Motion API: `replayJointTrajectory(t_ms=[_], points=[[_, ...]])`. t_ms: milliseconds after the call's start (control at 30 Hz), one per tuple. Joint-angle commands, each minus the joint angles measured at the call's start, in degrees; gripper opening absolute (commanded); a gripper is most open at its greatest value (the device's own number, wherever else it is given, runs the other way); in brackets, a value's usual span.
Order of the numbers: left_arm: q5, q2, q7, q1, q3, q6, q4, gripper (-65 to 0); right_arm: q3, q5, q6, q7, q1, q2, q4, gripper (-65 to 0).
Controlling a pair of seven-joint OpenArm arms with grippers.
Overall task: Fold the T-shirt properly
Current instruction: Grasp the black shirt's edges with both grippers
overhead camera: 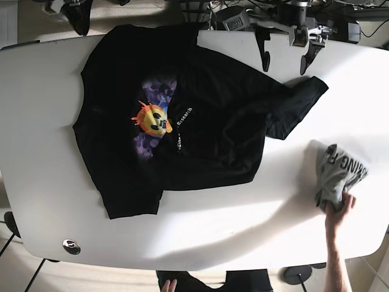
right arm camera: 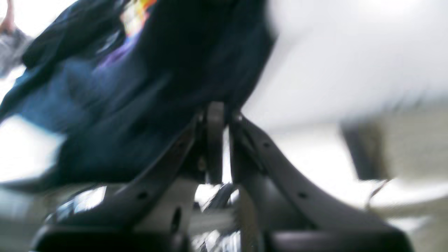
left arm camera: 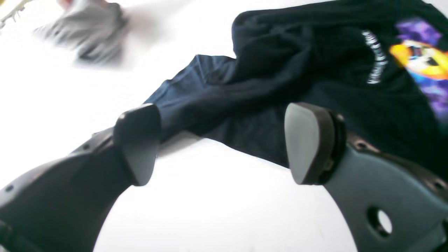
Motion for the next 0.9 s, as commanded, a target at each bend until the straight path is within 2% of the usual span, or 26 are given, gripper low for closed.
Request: replayJointTrajectory(t_ms=[33,167,267,367,400,467,567,633,700,767,833,900], points=[[-0.11,-0.04,1.52,-2.93,-0.76,0.01,1.35,-12.6,3.34,0.16,0.89,-3.59,3.01,-0.62,4.09,-62.3],[-0.11,-0.04,5.04,-8.03,-2.34,0.01,1.08,-12.6,11.43,0.16,1.15,-20.38,11.45,-1.5,11.3,-62.3],[-0.11,-0.04,7.76,-11.55,-2.34,0.01,1.17,-12.6,16.71,0.16,1.51,-36.03,20.94,-1.5,15.08,-62.3],[-0.64,-0.04,11.89,-15.24,-2.34,0.01,1.35,-12.6,20.14,0.16,1.51,-46.93,30.35,-1.5,15.0,-62.1],[-1.96,-0.04,12.77,-16.21,-2.34,-0.08,1.35,-12.6,20.93,-0.02,1.59,-50.27,33.42,-1.5,14.91,-61.0],[-5.74,-0.39,14.09,-17.61,-2.52,-0.16,1.35,-12.6,21.98,-0.11,1.59,-56.16,38.7,-1.5,14.03,-53.6],[-9.43,-0.56,16.55,-19.64,-2.7,-0.16,1.26,-12.5,22.25,-0.11,1.59,-61.88,45.99,-1.24,10.78,-40.9],[-10.57,-0.56,17.7,-20.52,-3.66,-0.16,1.26,-10.8,21.98,-0.11,1.59,-63.63,49.77,-0.98,7.17,-36.6],[-11.54,-0.56,18.31,-21.57,-3.93,-0.16,1.17,-4.6,21.89,-0.11,1.59,-65.57,53.99,-0.8,1.63,-33.5],[-11.72,-0.56,18.31,-22.36,-3.93,-0.16,1.08,-3.1,21.81,-0.11,2.03,-66.89,57.34,1.05,-4.87,-30.4],[-11.72,-0.56,18.31,-22.98,-3.93,-0.16,0.91,-3.1,21.81,-0.2,5.46,-66.98,61.03,1.93,-12.7,-26.3],[-11.45,-0.56,18.4,-24.38,-3.93,-0.16,0.64,-3.1,21.81,-0.99,7.4,-66.89,64.28,3.33,-20.61,-24.1]])
